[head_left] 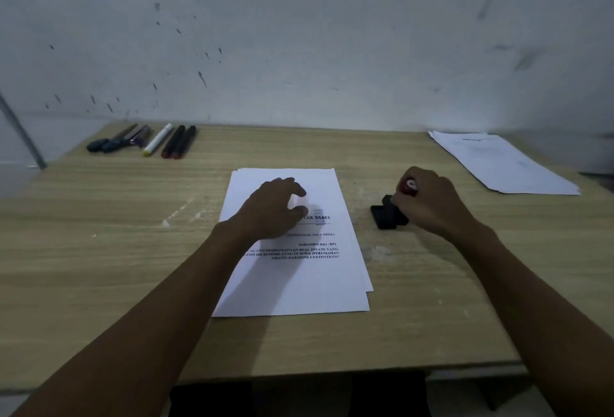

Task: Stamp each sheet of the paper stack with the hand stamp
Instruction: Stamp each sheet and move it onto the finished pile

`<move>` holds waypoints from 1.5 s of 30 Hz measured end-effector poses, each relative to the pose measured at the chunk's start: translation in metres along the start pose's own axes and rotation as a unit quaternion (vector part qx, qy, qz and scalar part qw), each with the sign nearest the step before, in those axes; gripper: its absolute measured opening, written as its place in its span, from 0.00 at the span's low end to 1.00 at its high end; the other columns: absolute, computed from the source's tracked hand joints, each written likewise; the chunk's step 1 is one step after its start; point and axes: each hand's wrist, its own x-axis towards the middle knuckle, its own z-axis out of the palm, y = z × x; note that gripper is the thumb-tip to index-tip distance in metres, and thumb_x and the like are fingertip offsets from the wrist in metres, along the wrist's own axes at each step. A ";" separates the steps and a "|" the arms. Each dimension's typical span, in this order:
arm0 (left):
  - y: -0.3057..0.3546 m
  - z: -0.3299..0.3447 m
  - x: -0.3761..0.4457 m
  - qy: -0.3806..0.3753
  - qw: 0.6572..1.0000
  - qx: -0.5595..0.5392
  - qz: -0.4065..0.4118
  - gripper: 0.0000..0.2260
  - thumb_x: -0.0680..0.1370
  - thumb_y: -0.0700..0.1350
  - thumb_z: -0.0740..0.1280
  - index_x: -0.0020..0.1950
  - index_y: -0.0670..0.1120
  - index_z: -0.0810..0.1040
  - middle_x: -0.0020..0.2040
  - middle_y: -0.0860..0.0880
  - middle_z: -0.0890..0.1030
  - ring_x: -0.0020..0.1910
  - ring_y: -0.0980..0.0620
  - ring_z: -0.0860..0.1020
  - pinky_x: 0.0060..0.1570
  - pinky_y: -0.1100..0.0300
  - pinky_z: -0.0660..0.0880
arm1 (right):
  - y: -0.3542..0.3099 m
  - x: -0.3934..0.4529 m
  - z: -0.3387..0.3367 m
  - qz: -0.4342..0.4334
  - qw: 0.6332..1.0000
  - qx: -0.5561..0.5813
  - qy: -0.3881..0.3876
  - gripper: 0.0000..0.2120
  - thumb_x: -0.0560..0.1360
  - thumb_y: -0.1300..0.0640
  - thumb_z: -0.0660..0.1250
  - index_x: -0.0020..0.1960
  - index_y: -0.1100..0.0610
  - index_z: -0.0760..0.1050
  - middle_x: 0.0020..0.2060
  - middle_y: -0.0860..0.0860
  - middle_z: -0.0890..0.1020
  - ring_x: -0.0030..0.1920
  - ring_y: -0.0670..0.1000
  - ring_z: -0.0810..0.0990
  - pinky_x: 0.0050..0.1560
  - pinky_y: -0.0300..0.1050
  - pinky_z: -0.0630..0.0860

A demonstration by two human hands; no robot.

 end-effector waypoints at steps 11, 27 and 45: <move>0.002 0.006 -0.002 0.088 0.993 -0.076 0.002 0.14 0.75 0.45 0.70 0.61 0.48 0.78 0.69 0.49 0.74 0.70 0.51 0.68 0.61 0.67 0.59 | -0.008 0.015 0.013 -0.001 0.999 -0.029 -0.044 0.05 0.70 0.53 0.67 0.43 0.51 0.72 0.45 0.52 0.78 0.47 0.56 0.76 0.47 0.50 0.75; -0.035 -0.027 -0.026 0.149 0.931 0.006 -0.334 0.26 0.70 0.59 0.70 0.58 0.42 0.75 0.61 0.41 0.75 0.61 0.38 0.74 0.56 0.47 0.71 | -0.034 -0.026 0.017 -0.042 0.980 -0.045 0.191 0.20 0.69 0.41 0.71 0.52 0.50 0.66 0.38 0.48 0.78 0.40 0.55 0.78 0.39 0.47 0.70; -0.028 -0.035 -0.043 0.238 0.871 -0.187 -0.387 0.13 0.63 0.45 0.81 0.43 0.44 0.83 0.47 0.43 0.84 0.47 0.42 0.81 0.49 0.49 0.79 | -0.050 -0.056 0.076 0.002 0.998 -0.058 -0.021 0.30 0.72 0.35 0.67 0.66 0.51 0.71 0.59 0.49 0.77 0.58 0.53 0.76 0.44 0.45 0.68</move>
